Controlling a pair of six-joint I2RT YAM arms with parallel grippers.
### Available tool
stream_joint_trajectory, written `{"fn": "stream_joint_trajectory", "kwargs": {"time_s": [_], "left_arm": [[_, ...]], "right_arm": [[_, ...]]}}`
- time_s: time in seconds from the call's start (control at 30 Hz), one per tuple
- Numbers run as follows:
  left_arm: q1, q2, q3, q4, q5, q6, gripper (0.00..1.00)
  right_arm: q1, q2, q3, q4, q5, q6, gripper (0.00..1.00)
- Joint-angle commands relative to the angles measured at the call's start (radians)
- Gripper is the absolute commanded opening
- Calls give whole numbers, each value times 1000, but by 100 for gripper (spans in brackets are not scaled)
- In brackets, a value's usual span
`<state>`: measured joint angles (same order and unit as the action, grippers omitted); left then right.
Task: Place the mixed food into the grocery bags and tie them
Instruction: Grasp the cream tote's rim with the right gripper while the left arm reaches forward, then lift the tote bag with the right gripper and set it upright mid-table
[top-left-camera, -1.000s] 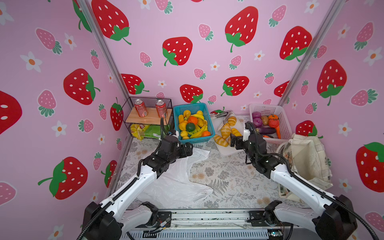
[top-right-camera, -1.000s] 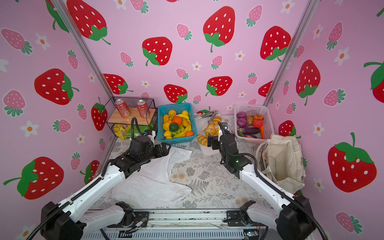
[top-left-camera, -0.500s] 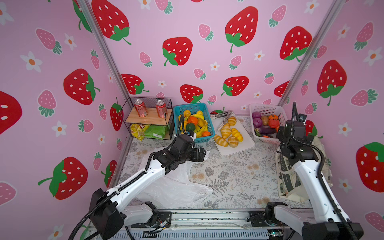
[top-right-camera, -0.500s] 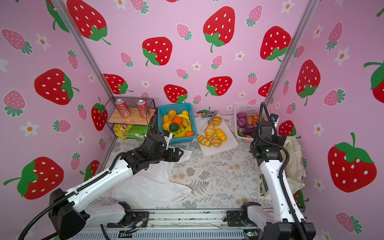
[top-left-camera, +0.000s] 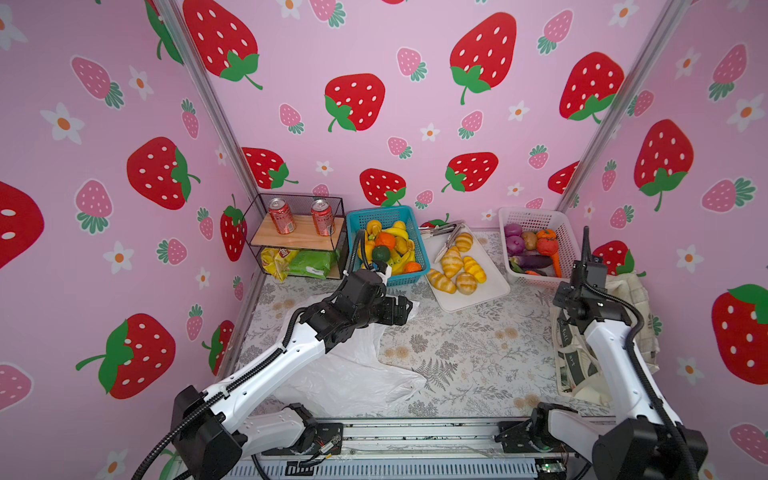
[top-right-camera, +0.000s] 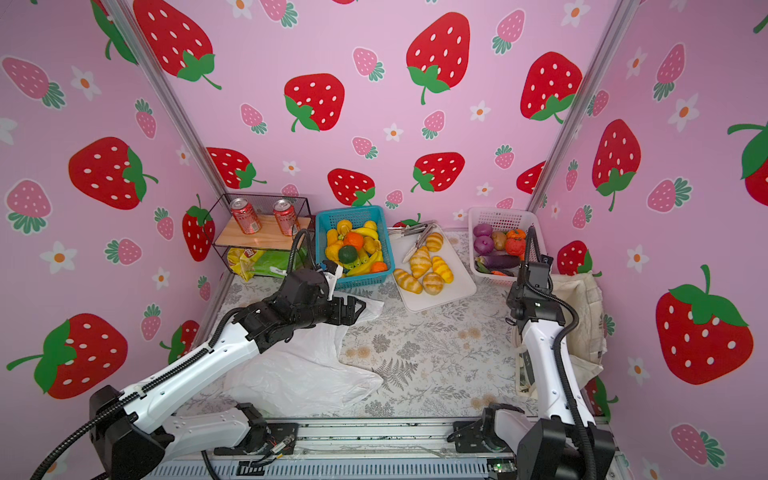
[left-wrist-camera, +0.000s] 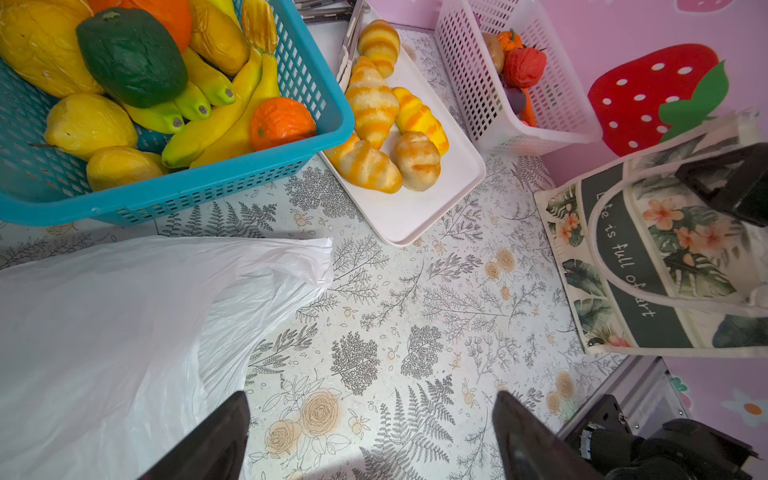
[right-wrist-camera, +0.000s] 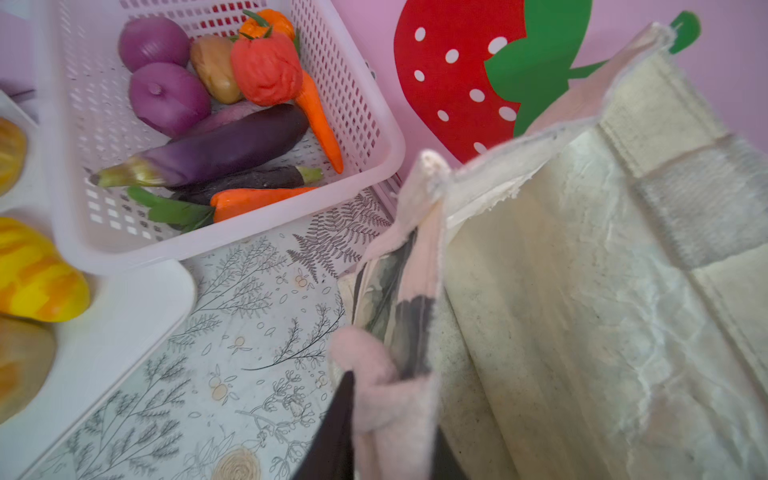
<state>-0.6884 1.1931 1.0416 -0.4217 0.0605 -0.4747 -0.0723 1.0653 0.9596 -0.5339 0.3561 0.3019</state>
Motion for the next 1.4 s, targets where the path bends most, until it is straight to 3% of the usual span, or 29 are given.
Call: {"fn": "stream_joint_trajectory", "kwargs": {"time_s": [0.0,0.17,0.43,0.57,0.7,0.87,0.97,1.07,1.13,1.3,1.37], "left_arm": [[-5,-26,8,-12,-26,1,93],[-3,-63,-13,-6,-65,-16,93],[10,-137,-35,-55,-172,-21,94],[32,-152,-17,-115,-210,-28,96],[95,-172,-15,-144,-161,-62,96],[185,-193,-47,-129,-80,-98,96],[208,-193,-53,-129,-61,-110,96],[210,-200,-63,-124,-63,-117,96],[210,-209,-74,-120,-62,-116,96],[213,-207,-63,-145,-73,-79,96],[213,-206,-45,-159,-74,-67,96]], "right_arm": [[8,-102,22,-80,-146,32,9],[94,-183,51,-209,-307,82,3],[492,-160,134,-322,-339,207,2],[724,-77,127,-251,-317,304,3],[933,45,156,-117,-275,368,5],[1038,197,210,122,-288,408,7],[1039,262,221,260,-279,433,16],[1040,328,286,296,-311,405,41],[1038,352,344,262,-360,347,58],[1025,267,373,71,-408,187,79],[1023,203,359,-10,-381,153,82]]}}
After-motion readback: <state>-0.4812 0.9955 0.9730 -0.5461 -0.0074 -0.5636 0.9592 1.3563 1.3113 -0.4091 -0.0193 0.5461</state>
